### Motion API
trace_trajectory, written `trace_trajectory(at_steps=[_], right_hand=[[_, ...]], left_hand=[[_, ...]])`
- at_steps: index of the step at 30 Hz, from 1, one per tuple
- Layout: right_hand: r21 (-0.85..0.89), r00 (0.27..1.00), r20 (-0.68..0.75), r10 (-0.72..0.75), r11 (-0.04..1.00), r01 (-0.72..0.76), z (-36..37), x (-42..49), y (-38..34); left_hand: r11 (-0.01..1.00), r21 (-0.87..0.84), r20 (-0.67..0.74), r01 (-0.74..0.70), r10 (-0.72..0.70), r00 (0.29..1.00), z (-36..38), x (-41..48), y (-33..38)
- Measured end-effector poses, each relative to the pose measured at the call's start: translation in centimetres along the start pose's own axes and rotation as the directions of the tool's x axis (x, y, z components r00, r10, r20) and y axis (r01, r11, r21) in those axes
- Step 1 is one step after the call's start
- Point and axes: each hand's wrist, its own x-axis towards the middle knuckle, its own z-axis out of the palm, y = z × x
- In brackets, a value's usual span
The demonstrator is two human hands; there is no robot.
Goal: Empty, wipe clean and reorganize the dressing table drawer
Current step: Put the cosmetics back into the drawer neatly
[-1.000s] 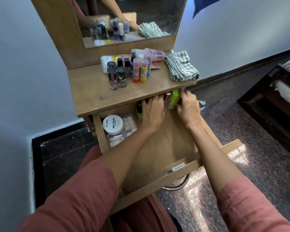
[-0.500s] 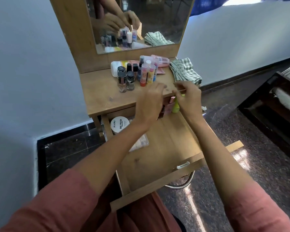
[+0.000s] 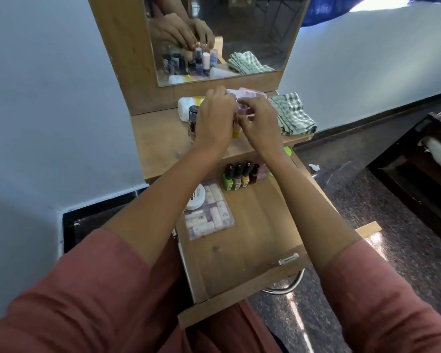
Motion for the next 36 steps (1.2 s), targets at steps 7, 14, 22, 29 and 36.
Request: trace_trajectory(at_steps=[7, 14, 22, 29, 36], right_hand=[[0.022, 1.0, 0.004, -0.006, 1.0, 0.006, -0.7, -0.1, 0.1], [0.061, 0.998, 0.062, 0.014, 0.998, -0.018, -3.0, -1.0, 0.5], [-0.013, 0.993, 0.1, 0.057, 0.998, -0.056, -6.6, -3.4, 4.0], [-0.113, 0.982, 0.134, 0.13, 0.987, -0.115, -7.2, -5.5, 7.9], [-0.184, 0.962, 0.141, 0.232, 0.961, -0.205, -6.4, -6.8, 10.6]], left_hand=[[1.0, 0.016, 0.109, -0.013, 0.011, 0.994, 0.1, 0.4, 0.2], [0.988, -0.152, 0.142, 0.02, 0.002, 0.99, -1.1, -0.4, 1.5], [0.943, -0.323, 0.225, 0.084, -0.01, 0.974, 1.3, -2.3, 3.7], [0.961, -0.272, 0.357, 0.054, 0.049, 0.933, 5.7, -4.2, 5.6], [0.952, -0.27, 0.428, 0.141, -0.012, 0.904, 9.5, -4.9, 6.3]])
